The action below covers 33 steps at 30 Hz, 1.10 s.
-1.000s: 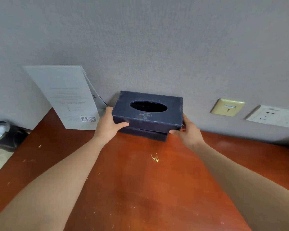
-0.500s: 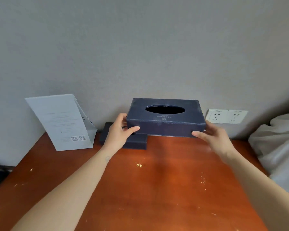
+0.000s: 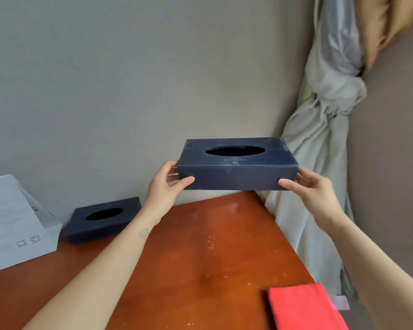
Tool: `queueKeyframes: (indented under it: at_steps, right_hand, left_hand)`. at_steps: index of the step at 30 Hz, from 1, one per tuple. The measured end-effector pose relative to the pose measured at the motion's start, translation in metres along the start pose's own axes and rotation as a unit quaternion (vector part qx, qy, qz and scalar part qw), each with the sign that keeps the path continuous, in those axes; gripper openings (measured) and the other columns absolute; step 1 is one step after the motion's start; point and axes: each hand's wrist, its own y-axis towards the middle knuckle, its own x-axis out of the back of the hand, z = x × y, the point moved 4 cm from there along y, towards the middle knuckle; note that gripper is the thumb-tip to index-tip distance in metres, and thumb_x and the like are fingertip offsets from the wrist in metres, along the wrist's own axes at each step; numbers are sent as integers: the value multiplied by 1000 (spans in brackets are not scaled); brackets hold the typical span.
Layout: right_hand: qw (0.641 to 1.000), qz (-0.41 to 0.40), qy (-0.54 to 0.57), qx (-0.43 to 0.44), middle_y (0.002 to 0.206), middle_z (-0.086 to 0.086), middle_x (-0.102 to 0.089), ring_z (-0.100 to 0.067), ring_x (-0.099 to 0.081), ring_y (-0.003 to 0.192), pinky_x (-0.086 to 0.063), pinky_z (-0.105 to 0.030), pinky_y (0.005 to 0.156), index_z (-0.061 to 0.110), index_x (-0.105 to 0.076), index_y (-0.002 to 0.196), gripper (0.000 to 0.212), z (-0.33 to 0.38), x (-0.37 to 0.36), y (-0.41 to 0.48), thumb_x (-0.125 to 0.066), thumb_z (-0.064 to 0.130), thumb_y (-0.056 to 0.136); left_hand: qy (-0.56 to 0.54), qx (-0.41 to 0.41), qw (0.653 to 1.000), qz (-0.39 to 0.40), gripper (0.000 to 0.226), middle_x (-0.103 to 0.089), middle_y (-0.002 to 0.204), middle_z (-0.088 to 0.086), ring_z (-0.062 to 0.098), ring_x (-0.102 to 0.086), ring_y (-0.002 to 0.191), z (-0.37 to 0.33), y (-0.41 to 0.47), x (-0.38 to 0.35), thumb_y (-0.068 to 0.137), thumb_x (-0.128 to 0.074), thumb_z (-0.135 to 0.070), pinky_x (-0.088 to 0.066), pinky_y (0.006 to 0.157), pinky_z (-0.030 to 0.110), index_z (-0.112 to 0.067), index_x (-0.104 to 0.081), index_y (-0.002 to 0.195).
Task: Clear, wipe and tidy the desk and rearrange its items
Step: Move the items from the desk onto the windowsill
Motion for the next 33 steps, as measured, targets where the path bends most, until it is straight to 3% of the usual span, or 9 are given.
queueKeyframes:
  at_steps: [3, 6, 8, 11, 16, 20, 24, 27, 33]
  right_hand:
    - [999, -27, -16, -5, 110, 14, -73, -2, -65, 108, -48, -17, 90, 25, -65, 124, 42, 3, 53, -28, -71, 8, 86]
    - [998, -48, -28, -10, 114, 9, -72, -7, -65, 111, -47, -26, 97, 20, -65, 126, 42, 2, 106, -53, -71, 9, 87]
    - [998, -61, -31, -18, 113, 10, -72, -4, -65, 108, -49, -16, 91, 18, -65, 127, 43, 6, 133, -72, -70, 7, 87]
    - [996, -75, -39, -38, 110, 12, -72, 3, -66, 100, -48, -7, 82, 20, -65, 126, 42, 11, 169, -98, -70, 6, 87]
    - [991, -98, -62, -72, 107, 21, -72, 8, -64, 94, -44, -14, 83, 31, -66, 125, 42, 17, 209, -132, -71, 14, 87]
    - [986, -136, -63, -78, 107, 19, -72, 4, -66, 92, -48, -25, 89, 30, -66, 126, 43, 20, 231, -160, -72, 13, 86]
    - [976, -193, -58, -82, 106, 20, -72, 4, -65, 100, -47, -12, 82, 32, -67, 122, 42, 28, 247, -195, -72, 12, 86]
    - [966, -237, -65, -86, 105, 21, -72, 5, -65, 103, -47, -16, 88, 40, -68, 113, 39, 36, 254, -224, -72, 12, 86]
    - [939, -322, -78, -90, 102, 18, -73, 5, -66, 95, -47, -8, 77, 33, -69, 115, 39, 59, 257, -299, -71, 7, 86]
  left_hand:
    - [-6, -18, 999, 26, 45, -64, 125, -9, 7, -59, 114, -27, -13, -45, 87, -73, -34, -50, 97, 30, -29, -55, 128]
    - [-19, -29, 998, 56, 41, -66, 121, -11, 8, -60, 114, -51, -30, -89, 87, -74, -31, -50, 100, 35, -28, -58, 124]
    - [-24, -35, 996, 75, 39, -67, 119, -10, 10, -61, 113, -65, -43, -115, 86, -75, -30, -51, 98, 34, -27, -59, 122]
    - [-31, -40, 994, 100, 36, -66, 118, -9, 10, -62, 112, -85, -64, -147, 88, -74, -26, -52, 88, 20, -24, -59, 121]
    - [-34, -29, 989, 138, 24, -65, 114, -12, 10, -62, 109, -103, -87, -180, 88, -74, -26, -52, 97, 43, -31, -59, 106]
    - [-46, -52, 984, 165, 24, -65, 110, -15, 4, -60, 107, -121, -100, -202, 89, -73, -22, -49, 93, 25, -23, -59, 108]
    - [-64, -81, 967, 231, 25, -67, 115, -8, 6, -61, 110, -137, -106, -225, 89, -73, -17, -47, 88, 16, -18, -59, 110]
    - [-89, -92, 954, 272, 25, -68, 114, -5, 2, -63, 103, -148, -112, -241, 89, -71, -12, -49, 78, 8, -10, -57, 110]
    - [-110, -131, 915, 366, 28, -70, 114, -1, 10, -67, 104, -164, -135, -272, 86, -74, -13, -51, 81, 15, -9, -56, 108]
